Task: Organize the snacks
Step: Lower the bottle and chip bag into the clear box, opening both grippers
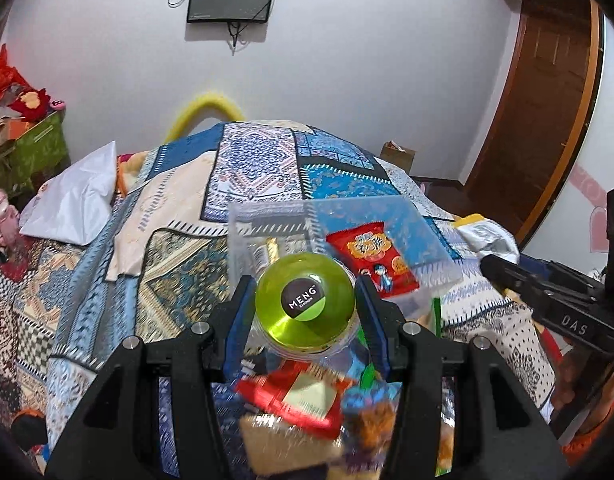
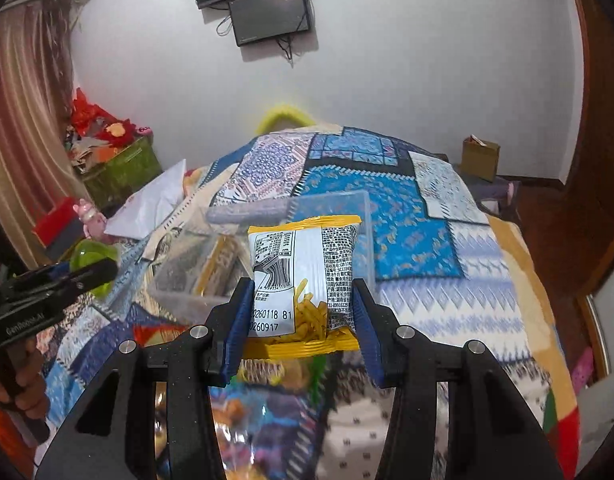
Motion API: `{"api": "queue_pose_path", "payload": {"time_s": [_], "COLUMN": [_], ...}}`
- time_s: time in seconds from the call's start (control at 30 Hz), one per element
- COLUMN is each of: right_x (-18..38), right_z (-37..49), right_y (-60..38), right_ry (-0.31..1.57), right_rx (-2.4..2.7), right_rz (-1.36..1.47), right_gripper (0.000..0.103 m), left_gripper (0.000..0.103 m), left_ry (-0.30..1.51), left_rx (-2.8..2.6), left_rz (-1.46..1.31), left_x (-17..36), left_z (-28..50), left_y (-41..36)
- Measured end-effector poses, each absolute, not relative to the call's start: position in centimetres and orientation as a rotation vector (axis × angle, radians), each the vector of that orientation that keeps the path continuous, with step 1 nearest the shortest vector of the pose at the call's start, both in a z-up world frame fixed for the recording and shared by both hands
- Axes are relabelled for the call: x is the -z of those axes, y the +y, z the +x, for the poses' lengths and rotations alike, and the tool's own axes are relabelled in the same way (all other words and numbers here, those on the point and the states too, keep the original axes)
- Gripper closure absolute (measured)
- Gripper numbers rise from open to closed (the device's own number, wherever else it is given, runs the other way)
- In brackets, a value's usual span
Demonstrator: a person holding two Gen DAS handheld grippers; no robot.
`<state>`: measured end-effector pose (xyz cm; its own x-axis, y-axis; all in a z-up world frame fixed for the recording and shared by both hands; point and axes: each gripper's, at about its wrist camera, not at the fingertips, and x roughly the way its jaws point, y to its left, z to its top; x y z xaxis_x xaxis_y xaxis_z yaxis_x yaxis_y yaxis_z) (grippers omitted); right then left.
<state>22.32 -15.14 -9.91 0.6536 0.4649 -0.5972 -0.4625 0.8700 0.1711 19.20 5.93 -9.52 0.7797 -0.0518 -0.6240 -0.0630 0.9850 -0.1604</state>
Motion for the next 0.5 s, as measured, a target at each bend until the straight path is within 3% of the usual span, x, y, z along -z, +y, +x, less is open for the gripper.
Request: {"api": "queue_pose_path", "payload": {"time_s": [0.5], "right_x": [11.9], "right_z": [28.1], "right_y": [-11.5], "right_ry": [0.739], "right_rx": [-0.579], "right_rz": [-0.022], "right_gripper": [0.058], "left_gripper": [0.053], "left_ry": [0.759], "left_rx": [0.001], "left_rz": [-0.175], "left_x": [12.8], "left_z": [26.9], "left_y": [5.9]}}
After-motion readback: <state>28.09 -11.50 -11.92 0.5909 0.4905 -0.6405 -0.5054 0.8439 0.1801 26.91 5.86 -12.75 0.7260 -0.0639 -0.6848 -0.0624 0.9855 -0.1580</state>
